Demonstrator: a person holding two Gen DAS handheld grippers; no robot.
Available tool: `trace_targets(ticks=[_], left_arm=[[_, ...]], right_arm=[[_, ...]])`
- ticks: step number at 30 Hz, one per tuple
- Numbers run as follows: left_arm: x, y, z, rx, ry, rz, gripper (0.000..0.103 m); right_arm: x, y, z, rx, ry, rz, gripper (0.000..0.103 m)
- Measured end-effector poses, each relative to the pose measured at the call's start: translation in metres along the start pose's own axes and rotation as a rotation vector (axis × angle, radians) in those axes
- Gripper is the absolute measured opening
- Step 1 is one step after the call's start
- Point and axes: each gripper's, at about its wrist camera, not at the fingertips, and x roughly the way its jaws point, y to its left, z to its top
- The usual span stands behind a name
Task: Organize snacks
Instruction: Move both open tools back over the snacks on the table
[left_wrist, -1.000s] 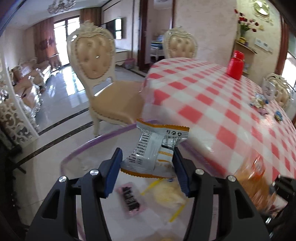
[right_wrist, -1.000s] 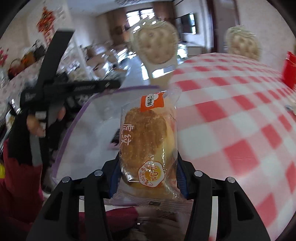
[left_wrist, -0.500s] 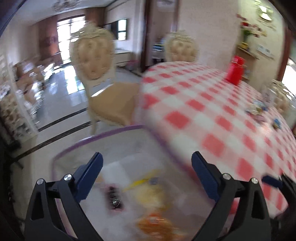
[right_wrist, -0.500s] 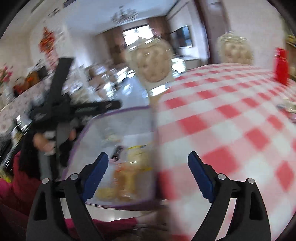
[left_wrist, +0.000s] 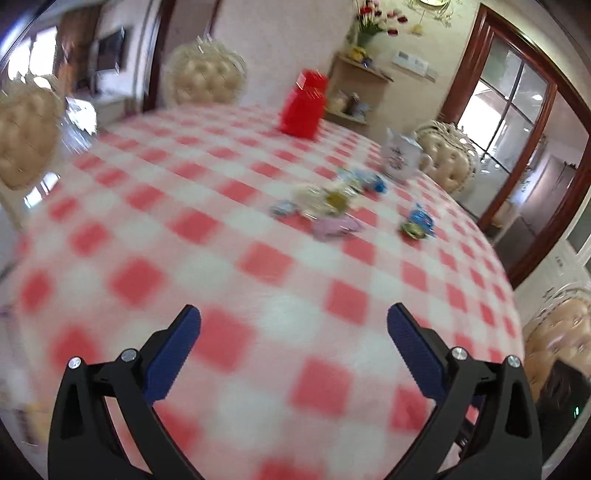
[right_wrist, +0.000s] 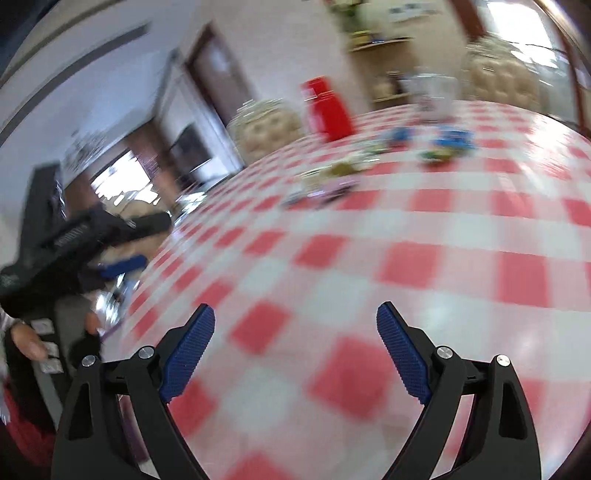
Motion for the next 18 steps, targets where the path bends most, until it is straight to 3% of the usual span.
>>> trace_targets(ticks=[3, 7, 11, 15, 18], left_arm=[[0.067, -0.034, 0.008, -0.002, 0.022, -0.022, 0.101], [0.126, -0.061, 0.03, 0.063, 0.0, 0.045, 0.101], [0.169, -0.073, 0.059, 0.075, -0.018, 0.097, 0.101], [0.187, -0.075, 0.086, -0.03, -0.085, 0.004, 0.101], [0.189, -0.076, 0.09, 0.008, -0.139, -0.055, 0.101]], right_arm=[[0.001, -0.044, 0.018, 0.068, -0.01, -0.06, 0.087], [0.01, -0.099, 0.06, 0.156, -0.045, -0.176, 0.087], [0.045, -0.138, 0.099, 0.219, -0.017, -0.29, 0.087], [0.103, -0.149, 0.131, 0.181, 0.046, -0.313, 0.087], [0.147, -0.15, 0.154, 0.093, 0.114, -0.324, 0.087]])
